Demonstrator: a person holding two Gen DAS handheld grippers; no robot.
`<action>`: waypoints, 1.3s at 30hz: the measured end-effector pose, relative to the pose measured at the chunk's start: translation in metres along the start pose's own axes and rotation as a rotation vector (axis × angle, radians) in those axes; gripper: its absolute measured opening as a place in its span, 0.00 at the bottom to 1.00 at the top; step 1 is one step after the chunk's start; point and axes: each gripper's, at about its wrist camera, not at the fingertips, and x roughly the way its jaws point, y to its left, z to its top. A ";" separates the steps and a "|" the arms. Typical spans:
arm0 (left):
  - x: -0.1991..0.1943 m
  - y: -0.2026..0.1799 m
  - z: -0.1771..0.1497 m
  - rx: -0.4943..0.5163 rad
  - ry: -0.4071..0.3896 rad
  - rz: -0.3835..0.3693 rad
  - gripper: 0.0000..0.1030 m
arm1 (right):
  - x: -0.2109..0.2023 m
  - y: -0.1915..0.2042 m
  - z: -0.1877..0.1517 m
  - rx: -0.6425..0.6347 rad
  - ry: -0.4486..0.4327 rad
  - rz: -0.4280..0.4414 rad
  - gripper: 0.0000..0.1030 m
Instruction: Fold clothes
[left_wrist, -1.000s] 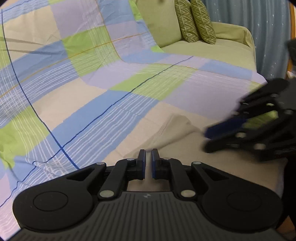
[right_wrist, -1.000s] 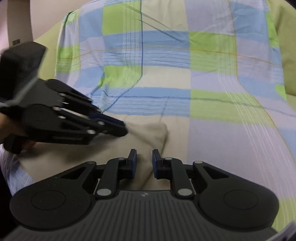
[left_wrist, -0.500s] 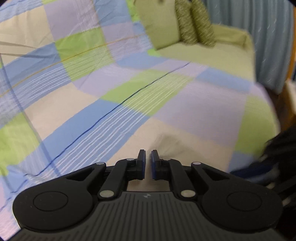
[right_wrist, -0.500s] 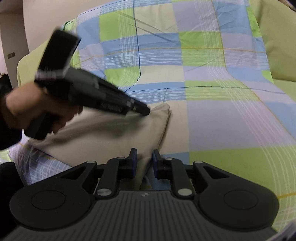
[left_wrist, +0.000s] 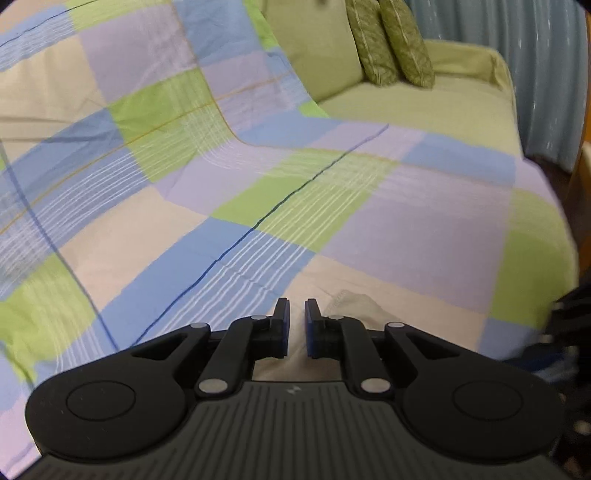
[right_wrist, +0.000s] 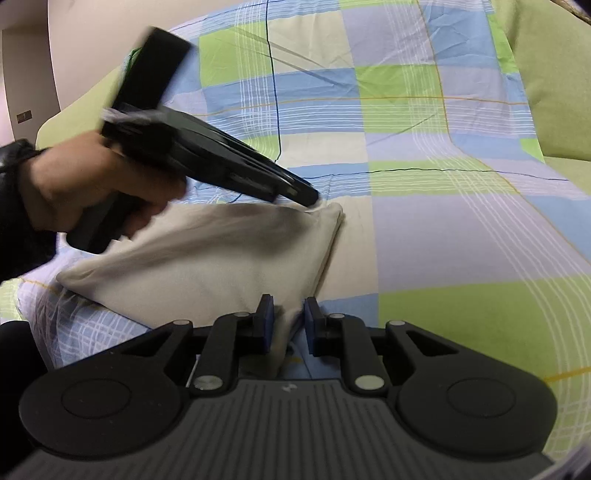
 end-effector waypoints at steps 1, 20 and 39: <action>0.001 -0.004 -0.004 0.018 0.017 0.000 0.13 | -0.001 0.000 -0.001 0.003 -0.003 0.001 0.15; -0.016 0.017 -0.029 -0.080 0.013 0.080 0.23 | 0.001 0.002 -0.011 0.010 -0.030 -0.018 0.14; -0.066 0.063 -0.113 -0.232 0.060 0.273 0.26 | 0.001 0.013 -0.010 -0.048 -0.016 -0.067 0.15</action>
